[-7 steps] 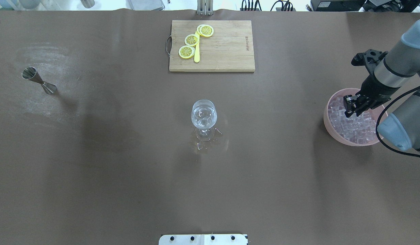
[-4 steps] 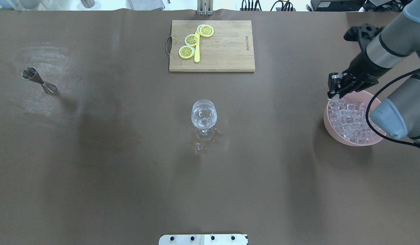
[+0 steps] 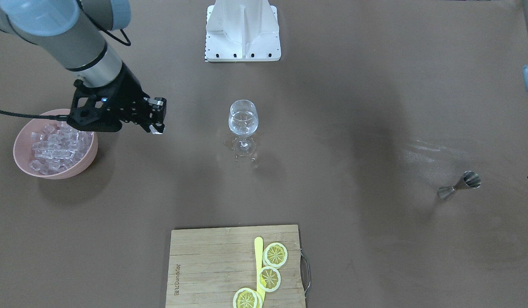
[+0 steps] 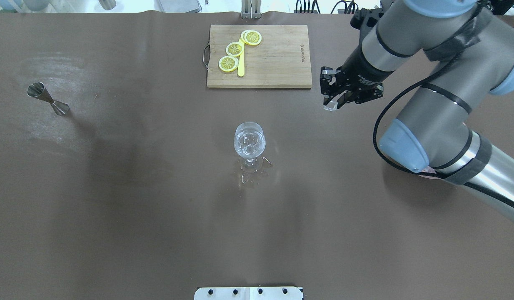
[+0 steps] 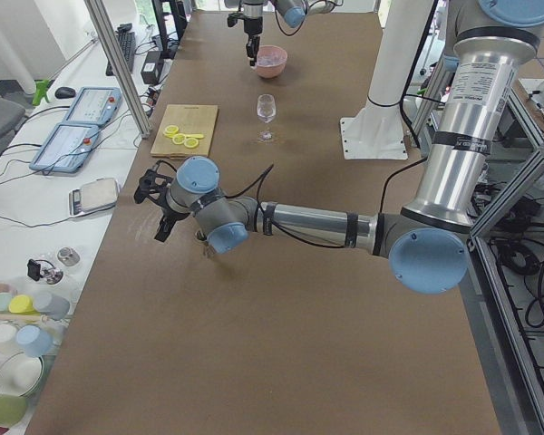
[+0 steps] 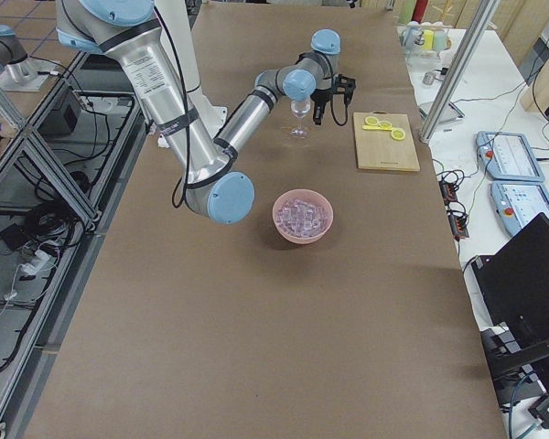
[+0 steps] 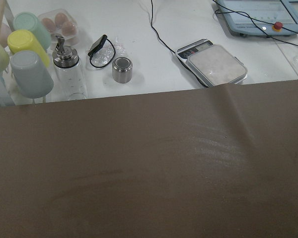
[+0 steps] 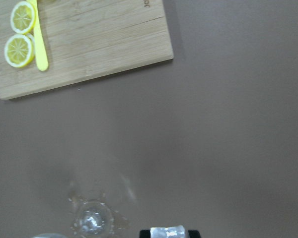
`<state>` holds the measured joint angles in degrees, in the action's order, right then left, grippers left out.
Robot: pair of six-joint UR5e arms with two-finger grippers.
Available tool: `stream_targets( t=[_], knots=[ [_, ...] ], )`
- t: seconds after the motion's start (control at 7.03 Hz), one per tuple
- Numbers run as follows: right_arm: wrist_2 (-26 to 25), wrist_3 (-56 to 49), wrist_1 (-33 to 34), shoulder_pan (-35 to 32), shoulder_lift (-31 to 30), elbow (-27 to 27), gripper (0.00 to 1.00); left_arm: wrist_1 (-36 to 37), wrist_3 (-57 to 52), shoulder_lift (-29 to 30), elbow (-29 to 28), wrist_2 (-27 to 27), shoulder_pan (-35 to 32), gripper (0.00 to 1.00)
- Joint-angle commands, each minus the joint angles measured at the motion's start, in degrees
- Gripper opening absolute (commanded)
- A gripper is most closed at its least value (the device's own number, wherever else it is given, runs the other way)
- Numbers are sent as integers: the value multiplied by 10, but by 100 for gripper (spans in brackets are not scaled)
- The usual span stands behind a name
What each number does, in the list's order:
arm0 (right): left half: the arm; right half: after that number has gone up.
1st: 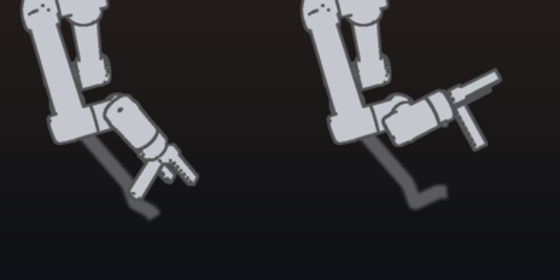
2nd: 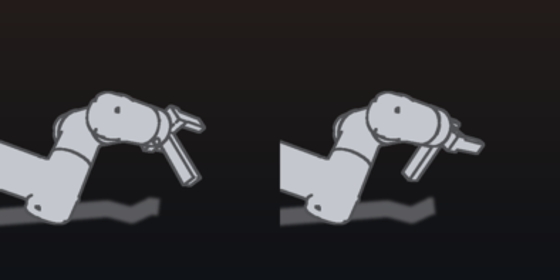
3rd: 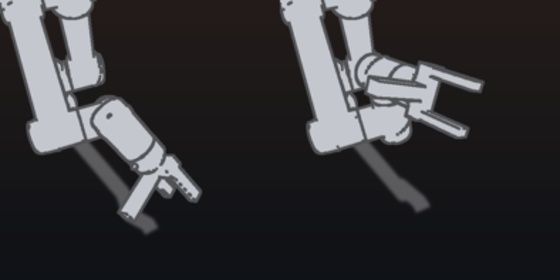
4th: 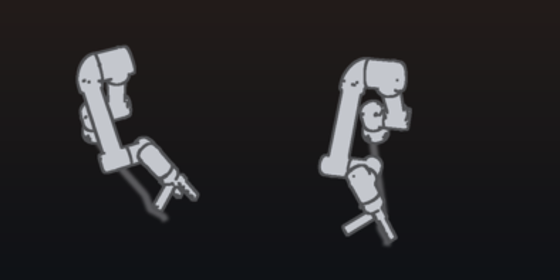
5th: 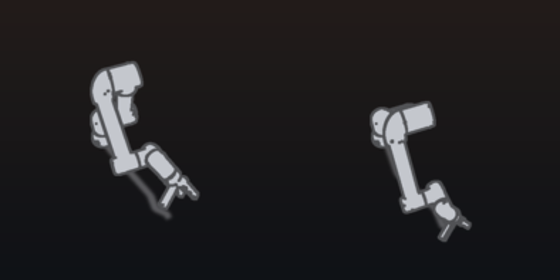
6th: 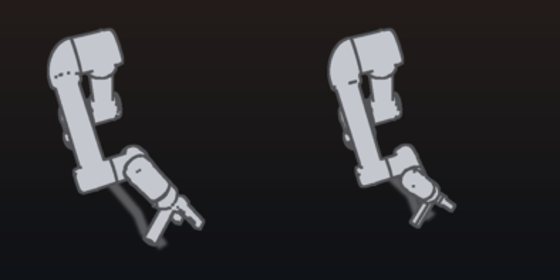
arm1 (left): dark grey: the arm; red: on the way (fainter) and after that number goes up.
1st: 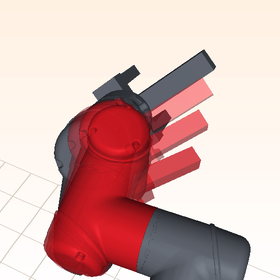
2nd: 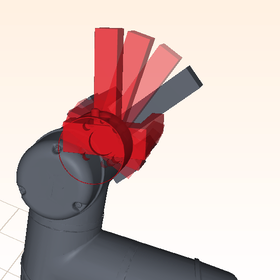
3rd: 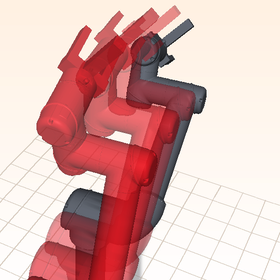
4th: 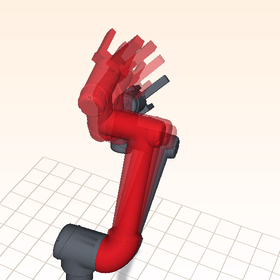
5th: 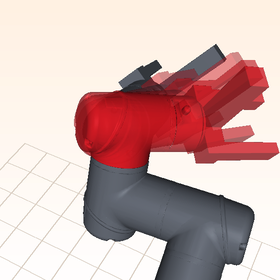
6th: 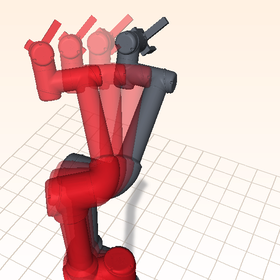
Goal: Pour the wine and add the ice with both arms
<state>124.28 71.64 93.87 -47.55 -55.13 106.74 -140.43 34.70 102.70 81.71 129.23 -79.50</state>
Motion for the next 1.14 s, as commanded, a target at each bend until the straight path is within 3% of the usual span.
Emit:
stream_targets(
  t=[0.0, 0.57, 1.0],
  knots=[
    [-28, 81, 0, 32, 83, -49, 0, -1, -5, -5, 1, 1, 0, 98],
    [-64, 154, 0, 80, 156, -92, 0, -2, -5, -3, 3, 1, 0, 98],
    [-66, 155, 1, 98, 148, -86, 0, -2, -4, -2, 4, 1, 0, 98]
  ],
)
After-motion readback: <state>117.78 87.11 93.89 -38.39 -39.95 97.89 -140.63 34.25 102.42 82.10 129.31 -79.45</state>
